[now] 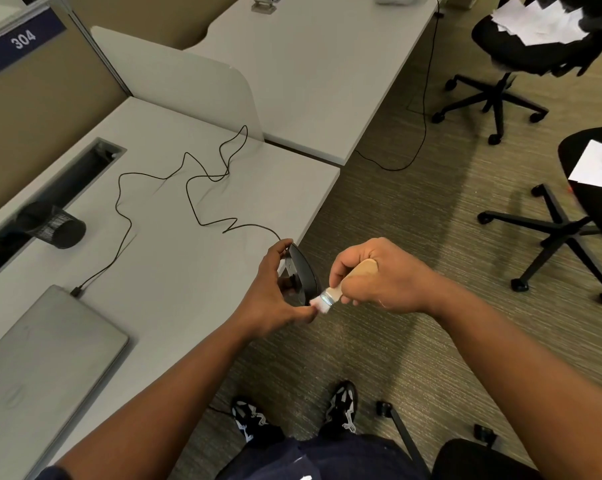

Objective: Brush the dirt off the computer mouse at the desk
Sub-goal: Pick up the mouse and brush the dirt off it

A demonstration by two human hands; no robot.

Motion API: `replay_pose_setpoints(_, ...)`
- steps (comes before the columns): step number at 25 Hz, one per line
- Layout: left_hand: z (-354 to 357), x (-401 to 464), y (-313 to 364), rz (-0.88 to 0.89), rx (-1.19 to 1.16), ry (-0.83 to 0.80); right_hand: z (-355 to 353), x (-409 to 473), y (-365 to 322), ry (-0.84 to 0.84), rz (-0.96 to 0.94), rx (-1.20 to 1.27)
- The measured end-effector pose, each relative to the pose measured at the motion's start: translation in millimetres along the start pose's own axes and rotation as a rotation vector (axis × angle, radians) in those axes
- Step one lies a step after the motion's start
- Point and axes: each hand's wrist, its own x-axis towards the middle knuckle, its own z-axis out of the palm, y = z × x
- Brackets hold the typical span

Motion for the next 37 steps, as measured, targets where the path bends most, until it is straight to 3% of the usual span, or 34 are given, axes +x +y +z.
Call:
replay_pose_setpoints(3, -1.1, 0.2, -0.9, 0.002, -0.044, -0.017, -1.8, 2.8, 6.1, 0.210, -0.110, 0.058)
replay_pose_setpoints(5, -0.1, -1.2, -0.4, 0.007, -0.045, -0.028, -0.8, 4.9, 8.6, 0.244, -0.135, 0.079)
replay_pose_setpoints(12, -1.7, -2.9, -2.6, -0.001, -0.025, 0.005, -4.5, 4.3, 11.9, 0.069, -0.014, 0.172)
replay_pose_setpoints(15, -1.6, -4.4, -1.9, 0.000, -0.026, 0.009, -6.4, 1.4, 10.4, -0.029, 0.040, 0.102)
replay_pose_setpoints(18, -2.7, -3.3, -1.5, -0.016, -0.030, 0.009, -8.1, -1.2, 13.5, 0.048, -0.013, 0.095)
replay_pose_setpoints(22, -3.7, -3.9, -3.0, -0.020, -0.059, 0.002, -6.5, -0.9, 21.8, 0.146, -0.131, 0.343)
replay_pose_setpoints(32, -3.8, -13.6, 6.6, 0.010, -0.173, 0.001, -5.6, -0.8, 31.4, -0.115, -0.064, 0.349)
replay_pose_setpoints(37, -1.4, -14.0, 6.4, 0.055, -0.174, -0.017, -10.2, -3.5, 33.4, -0.152, -0.049, 0.325)
